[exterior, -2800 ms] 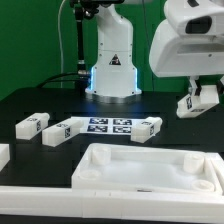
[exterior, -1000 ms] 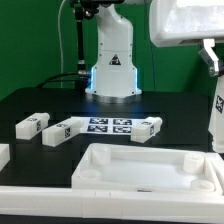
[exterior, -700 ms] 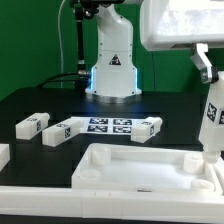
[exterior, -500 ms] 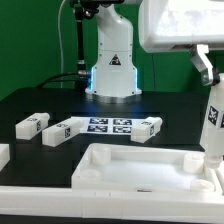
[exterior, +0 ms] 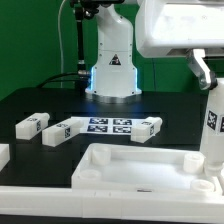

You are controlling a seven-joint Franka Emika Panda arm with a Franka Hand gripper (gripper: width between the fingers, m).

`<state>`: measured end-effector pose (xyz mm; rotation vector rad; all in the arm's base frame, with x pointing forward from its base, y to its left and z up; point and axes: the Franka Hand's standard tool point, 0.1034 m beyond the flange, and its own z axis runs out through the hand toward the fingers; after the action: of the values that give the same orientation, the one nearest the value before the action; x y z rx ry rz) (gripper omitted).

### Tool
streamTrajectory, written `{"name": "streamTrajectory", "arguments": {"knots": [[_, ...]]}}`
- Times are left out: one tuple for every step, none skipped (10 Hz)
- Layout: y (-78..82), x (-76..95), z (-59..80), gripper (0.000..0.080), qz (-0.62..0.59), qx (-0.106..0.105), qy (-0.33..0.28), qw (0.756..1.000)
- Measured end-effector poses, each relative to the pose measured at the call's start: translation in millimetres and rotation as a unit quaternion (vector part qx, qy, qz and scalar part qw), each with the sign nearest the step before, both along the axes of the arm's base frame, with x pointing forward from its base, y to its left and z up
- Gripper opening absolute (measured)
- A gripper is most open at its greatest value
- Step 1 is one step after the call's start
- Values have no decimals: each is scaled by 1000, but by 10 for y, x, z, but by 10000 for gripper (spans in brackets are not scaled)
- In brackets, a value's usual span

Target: Assemble desk

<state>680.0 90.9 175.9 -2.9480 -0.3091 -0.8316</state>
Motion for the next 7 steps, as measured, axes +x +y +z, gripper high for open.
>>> {"name": "streamTrajectory", "arguments": {"knots": [[8,-7,-19,290,1,0,1,1000],[19,-30,-53,290,1,0,3,1000],[26,-79,-105,290,2,-1,6,1000],[33,-119,-140,290,3,-1,4,1000],[33,-164,-173,290,3,-2,5,1000],[18,-195,-206,290,3,-3,8,1000],[-3,-200,-219,290,3,-4,9,1000]]}}
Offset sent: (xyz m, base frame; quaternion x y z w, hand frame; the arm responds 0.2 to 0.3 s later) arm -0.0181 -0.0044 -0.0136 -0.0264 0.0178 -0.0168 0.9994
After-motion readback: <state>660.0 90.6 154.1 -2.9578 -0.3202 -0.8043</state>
